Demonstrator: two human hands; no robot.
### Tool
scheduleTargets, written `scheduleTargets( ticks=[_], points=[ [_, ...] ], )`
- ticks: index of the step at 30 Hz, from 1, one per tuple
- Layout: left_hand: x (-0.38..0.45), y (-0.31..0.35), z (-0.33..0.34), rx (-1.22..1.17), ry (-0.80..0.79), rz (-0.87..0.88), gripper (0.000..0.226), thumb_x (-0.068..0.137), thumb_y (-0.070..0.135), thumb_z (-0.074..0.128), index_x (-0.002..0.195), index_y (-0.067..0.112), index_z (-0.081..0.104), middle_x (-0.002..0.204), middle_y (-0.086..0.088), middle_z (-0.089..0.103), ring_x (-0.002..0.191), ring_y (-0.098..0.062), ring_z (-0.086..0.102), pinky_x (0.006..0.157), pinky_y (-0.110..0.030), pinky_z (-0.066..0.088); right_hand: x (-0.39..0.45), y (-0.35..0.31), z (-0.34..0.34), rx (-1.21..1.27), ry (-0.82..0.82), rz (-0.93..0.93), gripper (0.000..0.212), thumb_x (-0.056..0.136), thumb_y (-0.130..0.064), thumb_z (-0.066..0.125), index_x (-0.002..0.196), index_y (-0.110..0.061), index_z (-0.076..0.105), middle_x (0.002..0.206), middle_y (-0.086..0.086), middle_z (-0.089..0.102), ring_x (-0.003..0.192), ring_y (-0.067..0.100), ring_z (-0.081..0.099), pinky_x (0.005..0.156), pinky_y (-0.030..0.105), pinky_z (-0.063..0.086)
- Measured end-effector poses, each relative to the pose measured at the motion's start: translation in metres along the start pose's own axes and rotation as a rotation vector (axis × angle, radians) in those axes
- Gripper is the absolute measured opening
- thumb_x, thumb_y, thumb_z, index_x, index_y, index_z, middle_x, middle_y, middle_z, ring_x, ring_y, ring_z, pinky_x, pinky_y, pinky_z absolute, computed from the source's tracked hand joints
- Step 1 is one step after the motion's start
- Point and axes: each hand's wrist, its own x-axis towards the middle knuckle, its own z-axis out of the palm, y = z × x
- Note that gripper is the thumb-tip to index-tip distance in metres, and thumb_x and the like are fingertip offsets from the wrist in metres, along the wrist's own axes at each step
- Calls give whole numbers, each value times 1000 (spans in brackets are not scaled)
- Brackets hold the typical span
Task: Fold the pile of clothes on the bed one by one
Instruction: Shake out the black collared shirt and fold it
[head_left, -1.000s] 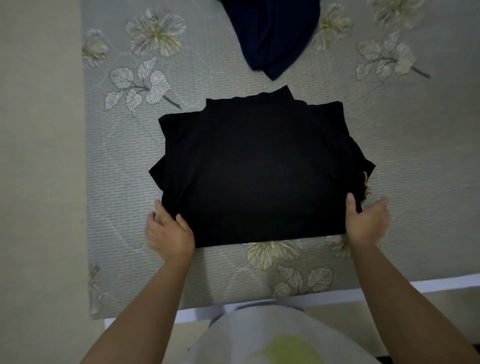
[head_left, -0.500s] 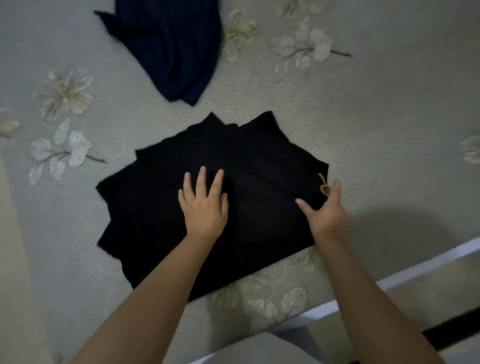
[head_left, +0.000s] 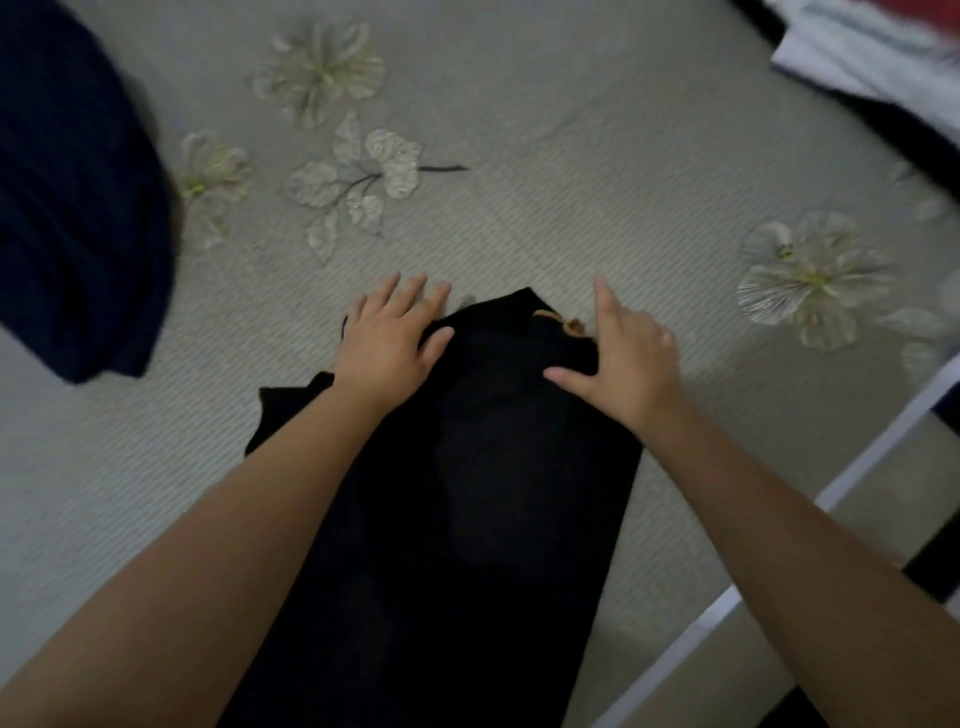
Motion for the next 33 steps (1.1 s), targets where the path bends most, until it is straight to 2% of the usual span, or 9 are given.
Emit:
scheduleTargets(
  ticks=[4,8,11,14,17,20,24,27,33],
  points=[
    [9,14,14,42,-9,107,48,96,29,42,141,15,32,119,-20,57,104,-36,52,89,-41,35,-7,-7,11,49,62,92,100,76,-69,45,146,-11,4,141,13,39,125,31,39,102,43,30],
    [6,23,26,128,-39,-9,55,97,34,36,144,9,22,95,-22,61,78,-36,57,58,-35,35,-5,-9,16,20,-30,188,86,79,-71,35,141,-13,24,115,13,60,108,31,53,92,41,36],
    [7,22,24,157,-80,-47,53,97,37,32,141,7,27,92,-21,64,79,-35,59,57,-34,34,-11,-10,13,99,-32,164,79,81,-70,34,139,-17,33,109,8,64,101,27,58,89,37,38],
    [-6,22,10,87,-30,-32,55,97,35,34,143,7,22,84,-18,63,69,-30,56,56,-35,37,-30,-15,3,151,116,113,76,82,-67,38,139,-16,36,120,4,62,108,20,56,92,32,24],
    [-35,17,-12,22,20,33,57,96,32,38,144,7,20,65,-9,51,56,-21,44,45,-29,26,-65,-29,-10,183,279,39,71,79,-62,49,132,-15,47,99,4,69,93,21,60,71,26,12],
    [-80,6,-32,-16,4,125,59,94,26,45,142,2,21,62,-14,53,53,-27,48,43,-28,26,-113,-52,-17,193,377,-45,65,74,-56,60,117,-7,61,78,5,71,75,25,62,67,23,6],
    [-162,-12,-45,-74,55,271,56,91,21,53,130,-14,36,52,-16,55,43,-29,51,39,-29,32,-192,-87,-12,109,482,-149,62,73,-56,47,102,-6,69,58,-1,63,57,19,59,66,27,16],
    [-226,-29,-44,-77,109,368,69,96,43,25,118,-20,46,46,-11,51,36,-21,47,40,-25,36,-252,-108,6,27,474,-195,60,72,-56,46,99,-8,70,52,-3,58,52,16,57,66,29,21],
    [-325,-73,-2,151,180,408,58,96,43,29,109,-6,59,57,-2,60,48,-18,59,55,-29,49,-350,-132,73,-119,359,-285,40,59,-37,79,93,-16,73,58,-4,56,68,16,56,84,34,25]
  ],
)
